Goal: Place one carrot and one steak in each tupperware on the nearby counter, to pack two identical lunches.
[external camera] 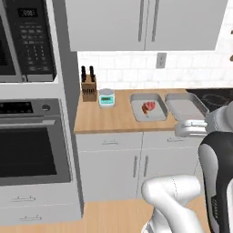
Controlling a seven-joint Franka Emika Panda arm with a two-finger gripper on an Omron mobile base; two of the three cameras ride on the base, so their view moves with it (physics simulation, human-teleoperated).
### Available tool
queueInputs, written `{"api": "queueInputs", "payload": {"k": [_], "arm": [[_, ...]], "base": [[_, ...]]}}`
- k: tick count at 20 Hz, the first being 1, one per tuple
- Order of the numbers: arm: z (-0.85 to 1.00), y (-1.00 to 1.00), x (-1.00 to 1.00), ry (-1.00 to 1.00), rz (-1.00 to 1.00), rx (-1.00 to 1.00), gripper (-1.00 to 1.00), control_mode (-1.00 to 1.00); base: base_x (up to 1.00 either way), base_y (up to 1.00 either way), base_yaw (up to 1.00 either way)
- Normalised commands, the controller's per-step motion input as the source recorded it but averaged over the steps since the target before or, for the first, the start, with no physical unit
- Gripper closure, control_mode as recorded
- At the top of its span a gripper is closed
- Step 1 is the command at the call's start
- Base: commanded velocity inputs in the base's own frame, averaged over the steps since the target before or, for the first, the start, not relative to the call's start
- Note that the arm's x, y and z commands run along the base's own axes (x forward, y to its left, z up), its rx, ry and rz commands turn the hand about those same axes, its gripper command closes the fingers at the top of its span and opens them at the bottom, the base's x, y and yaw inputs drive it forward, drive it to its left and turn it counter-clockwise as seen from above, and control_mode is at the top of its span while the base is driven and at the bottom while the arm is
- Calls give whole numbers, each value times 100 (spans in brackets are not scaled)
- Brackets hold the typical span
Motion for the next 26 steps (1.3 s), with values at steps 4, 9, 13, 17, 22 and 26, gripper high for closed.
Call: {"api": "queueInputs", "payload": {"k": [4,9,13,17,22,26], "arm": [[0,0,0,0,0,0,-100,100],[0,0,0,0,0,0,-100,100],[0,0,0,0,0,0,-100,100],[0,0,0,0,0,0,-100,100],[0,0,0,0,0,0,-100,100],[0,0,0,0,0,0,-100,100]], "base": [[-10,55,61],[1,1,94],[0,0,98],[0,0,97],[0,4,90],[18,17,79]]}}
